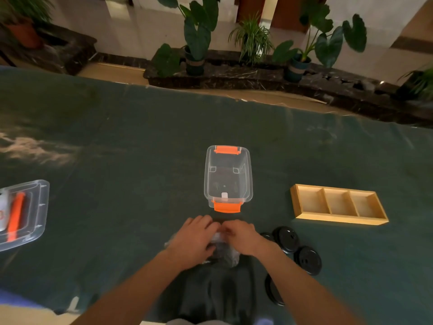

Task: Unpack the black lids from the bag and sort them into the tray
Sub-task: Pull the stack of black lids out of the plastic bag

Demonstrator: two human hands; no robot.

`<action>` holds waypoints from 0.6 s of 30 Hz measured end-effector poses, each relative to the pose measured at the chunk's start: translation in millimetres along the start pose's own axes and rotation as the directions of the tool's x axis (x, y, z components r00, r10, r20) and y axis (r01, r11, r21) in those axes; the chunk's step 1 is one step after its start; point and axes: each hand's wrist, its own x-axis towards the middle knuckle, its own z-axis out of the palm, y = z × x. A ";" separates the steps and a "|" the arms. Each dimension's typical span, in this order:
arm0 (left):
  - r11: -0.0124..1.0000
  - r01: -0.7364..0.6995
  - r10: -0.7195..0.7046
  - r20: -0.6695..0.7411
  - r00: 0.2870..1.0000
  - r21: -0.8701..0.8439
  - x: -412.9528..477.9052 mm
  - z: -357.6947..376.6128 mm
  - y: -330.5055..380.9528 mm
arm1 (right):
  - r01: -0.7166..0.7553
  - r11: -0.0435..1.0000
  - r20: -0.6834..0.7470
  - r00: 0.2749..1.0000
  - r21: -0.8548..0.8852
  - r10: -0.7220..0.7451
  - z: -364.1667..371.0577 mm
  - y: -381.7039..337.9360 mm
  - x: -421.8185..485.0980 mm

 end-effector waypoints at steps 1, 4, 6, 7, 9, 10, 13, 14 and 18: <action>0.995 -0.059 0.063 -0.048 0.997 0.076 -3.7 1.2 3.6 | -0.014 1.000 0.039 0.999 0.002 0.014 -5.5 -0.7 2.0; 0.985 -0.077 0.092 -0.091 0.992 0.154 -1.8 -3.2 6.1 | -0.013 0.996 0.060 0.998 -0.090 0.018 -14.1 -5.5 1.0; 0.999 -0.009 0.012 -0.068 0.998 0.039 4.8 -9.8 4.0 | 0.047 0.976 -0.048 0.997 -0.211 -0.058 -12.6 -7.4 -7.1; 0.995 0.052 -0.056 -0.039 0.998 -0.079 7.6 -14.1 3.1 | 0.085 0.959 -0.099 0.988 -0.271 -0.116 -10.1 -8.2 -13.1; 0.950 0.143 -0.124 0.086 0.989 -0.279 15.0 -24.3 -0.4 | 0.166 0.905 -0.136 0.962 -0.392 -0.235 -3.8 -9.2 -21.3; 0.927 0.170 -0.129 0.141 0.982 -0.335 18.9 -29.9 -3.1 | 0.188 0.879 -0.140 0.952 -0.437 -0.274 -2.2 -9.3 -21.6; 0.899 0.177 -0.068 0.274 0.959 -0.400 30.0 -42.7 -9.2 | 0.168 0.913 -0.121 0.966 -0.372 -0.227 -9.2 -11.6 -15.1; 0.892 0.184 -0.061 0.295 0.953 -0.412 32.0 -44.8 -9.4 | 0.143 0.947 -0.089 0.980 -0.288 -0.175 -14.6 -12.7 -12.8; 0.933 0.064 -0.004 0.166 0.986 -0.355 27.9 -43.0 -2.6 | 0.041 0.996 0.023 0.999 -0.082 -0.039 -30.3 -12.0 -6.0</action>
